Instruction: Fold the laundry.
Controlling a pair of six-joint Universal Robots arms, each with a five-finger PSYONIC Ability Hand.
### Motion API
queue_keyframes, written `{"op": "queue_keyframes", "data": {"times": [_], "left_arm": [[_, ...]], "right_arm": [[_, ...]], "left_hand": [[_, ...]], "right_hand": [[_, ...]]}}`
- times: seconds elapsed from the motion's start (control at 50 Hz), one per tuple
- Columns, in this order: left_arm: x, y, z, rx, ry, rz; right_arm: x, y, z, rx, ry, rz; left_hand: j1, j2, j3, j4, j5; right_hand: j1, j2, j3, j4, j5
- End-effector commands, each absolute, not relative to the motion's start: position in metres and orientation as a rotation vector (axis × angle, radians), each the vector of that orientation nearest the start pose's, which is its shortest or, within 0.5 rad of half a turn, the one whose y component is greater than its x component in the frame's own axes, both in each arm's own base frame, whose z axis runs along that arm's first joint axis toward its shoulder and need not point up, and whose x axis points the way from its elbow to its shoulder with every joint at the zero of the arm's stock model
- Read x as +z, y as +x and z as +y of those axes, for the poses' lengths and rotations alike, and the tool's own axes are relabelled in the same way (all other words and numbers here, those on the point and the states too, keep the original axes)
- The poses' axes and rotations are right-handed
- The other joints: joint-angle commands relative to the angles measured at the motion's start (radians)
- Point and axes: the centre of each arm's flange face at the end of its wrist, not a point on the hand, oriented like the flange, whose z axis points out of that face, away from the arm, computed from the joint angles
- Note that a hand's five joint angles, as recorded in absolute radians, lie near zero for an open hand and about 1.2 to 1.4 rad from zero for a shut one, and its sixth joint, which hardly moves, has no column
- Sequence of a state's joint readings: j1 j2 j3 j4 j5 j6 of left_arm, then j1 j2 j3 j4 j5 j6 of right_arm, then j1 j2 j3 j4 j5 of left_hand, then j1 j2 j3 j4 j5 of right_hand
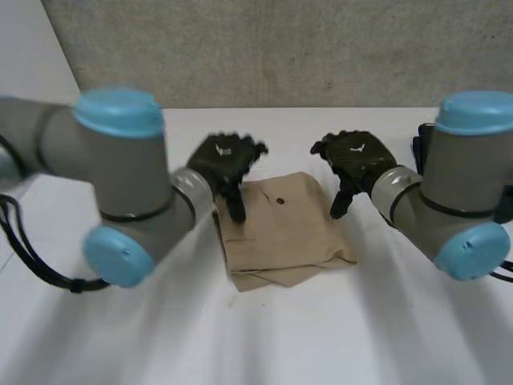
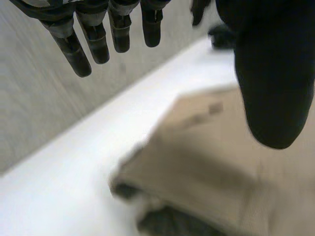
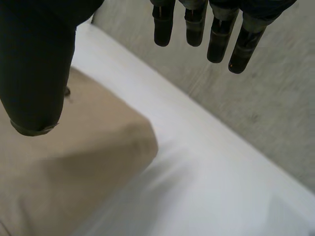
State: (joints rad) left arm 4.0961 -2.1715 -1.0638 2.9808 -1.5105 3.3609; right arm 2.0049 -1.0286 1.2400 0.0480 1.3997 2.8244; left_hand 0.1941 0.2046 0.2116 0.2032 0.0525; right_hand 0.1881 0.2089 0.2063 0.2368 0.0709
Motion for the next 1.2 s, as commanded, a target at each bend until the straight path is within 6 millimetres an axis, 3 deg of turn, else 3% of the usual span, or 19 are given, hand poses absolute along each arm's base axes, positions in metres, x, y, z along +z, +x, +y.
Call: {"op": "queue_keyframes", "data": {"times": [0.02, 0.16, 0.48, 0.6, 0.78, 1.0, 1.08, 1.2], "left_arm": [[0.284, -0.332, -0.251, -2.190, 1.166, 2.578], [0.297, -0.326, -0.242, -2.194, 1.195, 2.732], [0.293, -0.325, -0.237, -2.164, 1.191, 2.762], [0.293, -0.325, -0.237, -2.164, 1.189, 2.763], [0.292, -0.325, -0.237, -2.159, 1.192, 2.767], [0.291, -0.325, -0.235, -2.155, 1.191, 2.774], [0.291, -0.325, -0.235, -2.157, 1.191, 2.773], [0.292, -0.324, -0.234, -2.159, 1.191, 2.771]], "right_arm": [[0.204, 0.290, -0.264, -1.831, -1.012, 2.058], [0.170, 0.295, -0.233, -1.771, -1.071, 2.036], [0.117, 0.314, -0.220, -1.760, -1.244, 1.971], [0.110, 0.317, -0.224, -1.791, -1.279, 1.954], [0.111, 0.325, -0.234, -1.879, -1.257, 1.881], [0.099, 0.331, -0.244, -1.874, -1.255, 1.895], [0.104, 0.334, -0.249, -1.898, -1.245, 1.877], [0.111, 0.339, -0.258, -1.931, -1.221, 1.857]], "left_hand": [[-0.007, -0.018, -0.024, -0.016, -0.040], [0.002, -0.009, -0.016, -0.007, -0.031], [-0.001, -0.012, -0.019, -0.010, -0.034], [-0.004, -0.015, -0.022, -0.013, -0.037], [-0.004, -0.015, -0.022, -0.013, -0.037], [-0.004, -0.015, -0.022, -0.013, -0.037], [-0.004, -0.015, -0.022, -0.013, -0.037], [-0.004, -0.015, -0.022, -0.013, -0.037]], "right_hand": [[-0.014, -0.034, -0.032, -0.062, -0.071], [-0.014, -0.034, -0.032, -0.062, -0.071], [-0.014, -0.034, -0.032, -0.062, -0.071], [-0.012, -0.033, -0.030, -0.061, -0.070], [0.363, 0.342, 0.345, 0.315, 0.306], [0.490, 0.469, 0.471, 0.441, 0.432], [0.689, 0.668, 0.671, 0.640, 0.632], [1.165, 1.144, 1.147, 1.116, 1.107]]}}
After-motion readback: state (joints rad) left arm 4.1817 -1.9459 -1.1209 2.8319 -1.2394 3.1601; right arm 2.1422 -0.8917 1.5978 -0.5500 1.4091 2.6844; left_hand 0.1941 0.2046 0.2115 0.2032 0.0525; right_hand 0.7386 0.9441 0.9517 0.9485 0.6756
